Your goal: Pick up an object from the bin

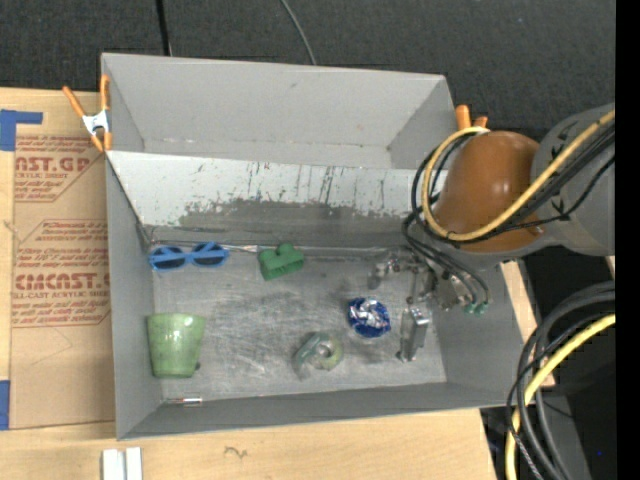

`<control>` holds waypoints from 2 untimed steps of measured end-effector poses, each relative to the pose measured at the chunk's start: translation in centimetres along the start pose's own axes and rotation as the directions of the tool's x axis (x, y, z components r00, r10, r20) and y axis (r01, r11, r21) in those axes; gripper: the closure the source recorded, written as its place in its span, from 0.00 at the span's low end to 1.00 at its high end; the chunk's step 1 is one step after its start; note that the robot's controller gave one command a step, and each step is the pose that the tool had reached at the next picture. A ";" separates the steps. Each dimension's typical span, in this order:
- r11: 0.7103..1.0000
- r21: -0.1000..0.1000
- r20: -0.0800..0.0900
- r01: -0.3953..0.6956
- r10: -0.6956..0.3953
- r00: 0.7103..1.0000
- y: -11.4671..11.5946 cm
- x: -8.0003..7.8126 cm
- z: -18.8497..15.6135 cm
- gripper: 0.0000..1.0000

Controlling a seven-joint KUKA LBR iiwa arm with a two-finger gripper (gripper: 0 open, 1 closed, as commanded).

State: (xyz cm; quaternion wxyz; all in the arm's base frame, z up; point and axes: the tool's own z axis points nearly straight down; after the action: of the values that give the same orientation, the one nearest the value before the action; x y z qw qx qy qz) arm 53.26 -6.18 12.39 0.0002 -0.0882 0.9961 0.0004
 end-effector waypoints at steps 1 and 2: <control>0.979 0.002 0.007 0.204 -0.204 0.979 1.8 -0.5 5.3 0.00; 0.987 -0.001 0.001 0.163 -0.163 0.987 3.6 0.7 3.1 0.00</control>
Offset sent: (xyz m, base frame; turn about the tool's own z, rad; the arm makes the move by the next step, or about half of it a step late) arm -0.0006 0.0175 -0.0539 -0.2056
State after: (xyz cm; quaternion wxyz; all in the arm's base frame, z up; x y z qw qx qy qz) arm 51.93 -2.80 9.26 0.0006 -0.1693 0.9856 0.0008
